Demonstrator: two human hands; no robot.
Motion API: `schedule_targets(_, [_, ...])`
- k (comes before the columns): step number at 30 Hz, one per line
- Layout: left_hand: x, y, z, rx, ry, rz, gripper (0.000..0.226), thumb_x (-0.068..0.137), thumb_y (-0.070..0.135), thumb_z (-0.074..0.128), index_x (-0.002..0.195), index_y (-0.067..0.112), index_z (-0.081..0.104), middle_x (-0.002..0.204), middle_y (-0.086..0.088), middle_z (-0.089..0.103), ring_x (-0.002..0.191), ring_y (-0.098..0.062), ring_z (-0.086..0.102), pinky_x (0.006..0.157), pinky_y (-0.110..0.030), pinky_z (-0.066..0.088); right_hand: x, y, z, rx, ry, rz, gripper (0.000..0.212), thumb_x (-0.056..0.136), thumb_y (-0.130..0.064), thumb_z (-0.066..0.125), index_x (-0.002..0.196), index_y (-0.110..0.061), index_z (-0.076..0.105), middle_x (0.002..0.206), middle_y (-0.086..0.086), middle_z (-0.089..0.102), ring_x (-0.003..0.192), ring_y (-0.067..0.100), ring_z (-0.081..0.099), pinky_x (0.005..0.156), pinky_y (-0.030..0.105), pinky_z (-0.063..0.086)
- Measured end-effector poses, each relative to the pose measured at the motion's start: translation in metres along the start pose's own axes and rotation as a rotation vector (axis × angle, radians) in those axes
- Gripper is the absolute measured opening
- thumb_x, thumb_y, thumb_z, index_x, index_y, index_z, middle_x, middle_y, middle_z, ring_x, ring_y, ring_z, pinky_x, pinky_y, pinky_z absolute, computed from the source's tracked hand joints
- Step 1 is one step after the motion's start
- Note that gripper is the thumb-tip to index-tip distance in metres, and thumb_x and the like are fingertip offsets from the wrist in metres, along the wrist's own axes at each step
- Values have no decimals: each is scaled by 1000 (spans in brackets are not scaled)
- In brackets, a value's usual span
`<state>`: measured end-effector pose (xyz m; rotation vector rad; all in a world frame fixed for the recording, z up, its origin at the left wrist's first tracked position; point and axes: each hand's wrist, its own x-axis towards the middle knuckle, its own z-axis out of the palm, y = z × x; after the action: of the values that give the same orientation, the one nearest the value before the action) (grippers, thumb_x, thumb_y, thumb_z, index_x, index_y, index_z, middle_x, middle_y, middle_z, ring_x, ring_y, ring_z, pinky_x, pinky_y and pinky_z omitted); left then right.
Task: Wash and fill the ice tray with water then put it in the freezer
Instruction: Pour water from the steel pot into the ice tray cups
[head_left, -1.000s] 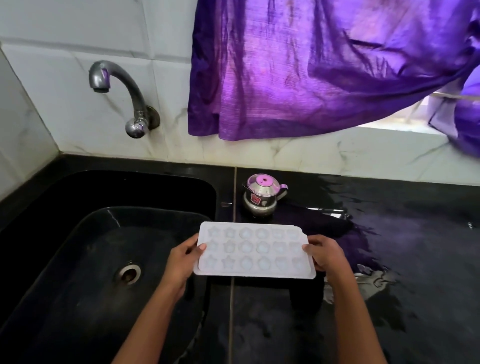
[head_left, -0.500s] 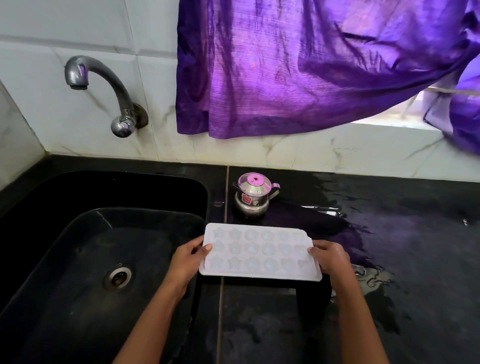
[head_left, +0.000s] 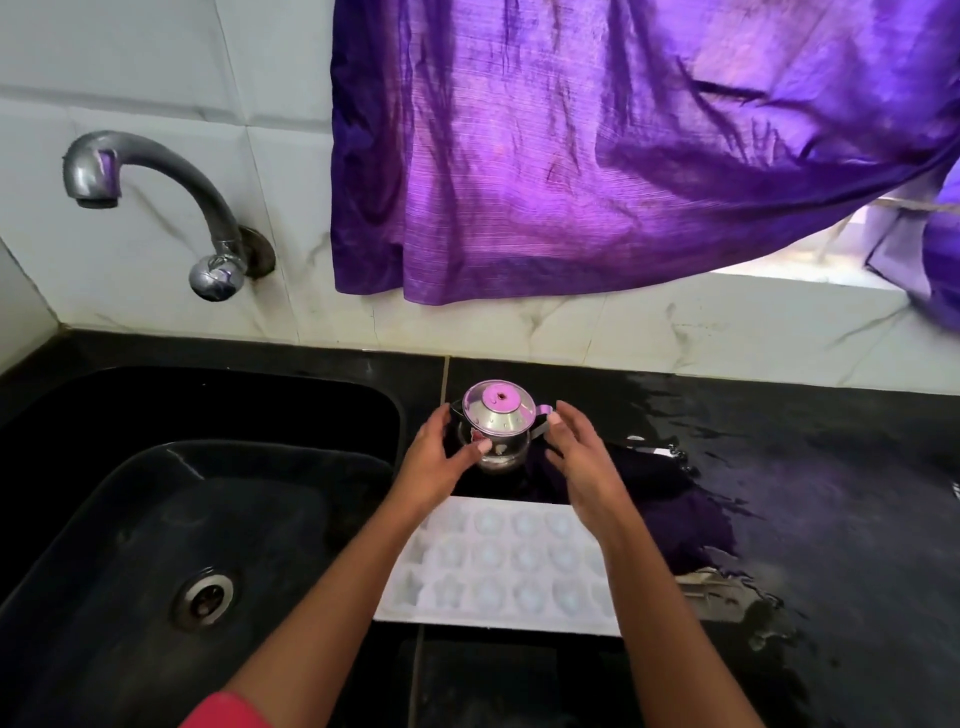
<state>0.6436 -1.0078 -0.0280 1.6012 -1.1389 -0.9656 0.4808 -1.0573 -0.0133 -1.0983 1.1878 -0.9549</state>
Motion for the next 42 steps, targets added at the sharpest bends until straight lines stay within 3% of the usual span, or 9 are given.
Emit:
schedule_targets(5, [13,-7,10,19,50,32,47,87,20,64,130,9,49,128,-9,57,121,-22,51,102,-36,41,12,5,4,-5,-21,-49,8,98,-22,44,102,-20,51,103,3,58,97,16,53,89,33,44])
schedule_targets(9, [13,-6,13,30,101,72,45,90,16,59,133,10,47,128,-7,58,120,-21,51,94,-26,39,17,7,7,5,31,-84,10,96,-18,49,87,-20,52,91,5,58,89,18,53,85,35,48])
schedule_targets(16, [0,13,8,-90,66,170,42,91,14,58,132,15,49,121,8,57,116,-11,52,99,-27,41,1,1,5,95,34,-272,10,97,-18,45,89,-19,50,78,-1,50,76,12,47,78,29,42])
schedule_targets(22, [-27,42,9,-192,-19,228,41,91,17,58,131,17,50,122,5,60,118,-9,54,101,-27,43,-29,-15,4,337,45,-408,12,93,-33,44,90,-22,46,94,-6,61,86,7,55,76,22,44])
schedule_targets(26, [-50,55,18,-219,-39,237,41,90,19,59,130,16,51,118,7,60,114,-7,55,96,-22,45,-51,-24,3,441,169,-436,12,97,-25,40,88,-19,45,88,-10,66,81,4,60,73,22,50])
schedule_targets(29, [-62,51,19,-188,-108,234,41,90,22,59,130,16,52,122,4,61,118,-11,55,100,-25,43,-63,-26,-6,483,253,-468,13,87,-30,50,86,-17,47,83,-10,69,83,9,62,79,28,50])
schedule_targets(33, [-73,30,-1,228,-146,153,62,87,43,61,141,20,40,143,2,44,132,-15,42,109,-32,34,-76,-23,-22,515,272,-481,17,78,-29,58,83,-16,48,88,-3,74,98,18,66,91,33,51])
schedule_targets(36, [-76,2,-30,702,-49,106,90,76,68,50,147,20,25,155,0,25,143,-17,20,115,-39,19,-84,-19,-38,476,341,-489,17,76,-27,61,81,-15,49,84,-4,74,92,13,69,82,25,54])
schedule_targets(42, [-93,-37,-53,832,-103,-60,125,54,87,36,150,16,-4,159,0,-5,146,-17,-6,117,-43,4,-91,-11,-63,437,494,-518,20,72,-29,65,77,-19,49,90,3,69,90,11,67,75,19,52])
